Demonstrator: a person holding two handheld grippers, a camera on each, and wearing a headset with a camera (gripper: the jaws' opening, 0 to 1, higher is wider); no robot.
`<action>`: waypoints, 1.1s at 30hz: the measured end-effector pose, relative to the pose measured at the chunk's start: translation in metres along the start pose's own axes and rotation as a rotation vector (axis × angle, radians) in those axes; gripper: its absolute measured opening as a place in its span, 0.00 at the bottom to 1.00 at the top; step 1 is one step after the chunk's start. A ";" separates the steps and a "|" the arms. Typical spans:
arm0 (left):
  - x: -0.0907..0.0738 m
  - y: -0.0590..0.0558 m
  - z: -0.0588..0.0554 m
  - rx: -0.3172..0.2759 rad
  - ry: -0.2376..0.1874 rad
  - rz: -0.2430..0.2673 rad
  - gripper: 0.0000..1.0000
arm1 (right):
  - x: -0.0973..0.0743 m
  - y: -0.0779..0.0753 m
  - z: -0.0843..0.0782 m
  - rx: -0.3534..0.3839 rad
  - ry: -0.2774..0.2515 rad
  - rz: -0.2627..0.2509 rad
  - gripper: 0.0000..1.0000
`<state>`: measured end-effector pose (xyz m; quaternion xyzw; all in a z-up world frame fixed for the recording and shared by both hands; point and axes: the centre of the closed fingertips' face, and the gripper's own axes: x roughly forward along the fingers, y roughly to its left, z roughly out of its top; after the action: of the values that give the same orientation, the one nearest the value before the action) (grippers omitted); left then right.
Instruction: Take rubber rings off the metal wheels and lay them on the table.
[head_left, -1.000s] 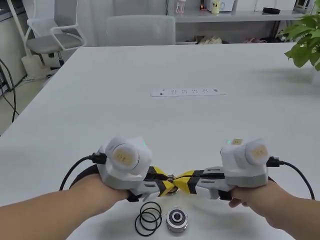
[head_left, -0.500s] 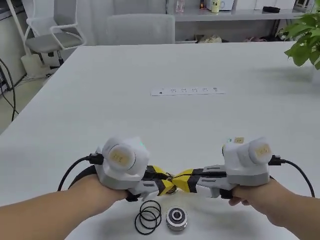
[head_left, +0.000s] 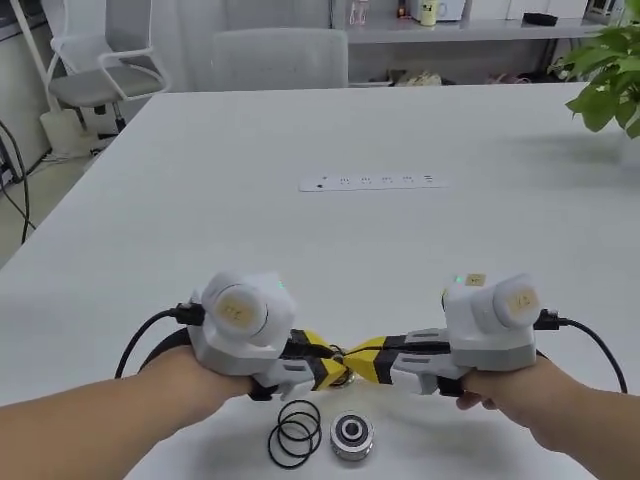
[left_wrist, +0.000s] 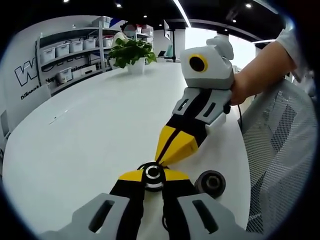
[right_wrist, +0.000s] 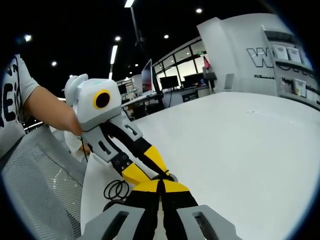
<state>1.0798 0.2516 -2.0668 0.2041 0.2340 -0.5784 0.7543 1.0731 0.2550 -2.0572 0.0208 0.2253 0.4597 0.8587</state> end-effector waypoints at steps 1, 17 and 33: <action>0.000 0.000 0.000 0.010 0.004 -0.001 0.08 | 0.000 0.000 0.000 0.001 -0.002 -0.002 0.00; -0.019 0.001 0.004 -0.001 -0.010 -0.018 0.16 | -0.001 0.002 0.008 0.017 -0.024 -0.002 0.00; -0.049 0.003 0.011 -0.048 -0.074 -0.006 0.35 | -0.003 0.010 0.021 0.031 -0.058 0.016 0.00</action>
<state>1.0727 0.2839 -2.0286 0.1637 0.2206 -0.5819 0.7655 1.0718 0.2617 -2.0350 0.0492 0.2073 0.4620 0.8609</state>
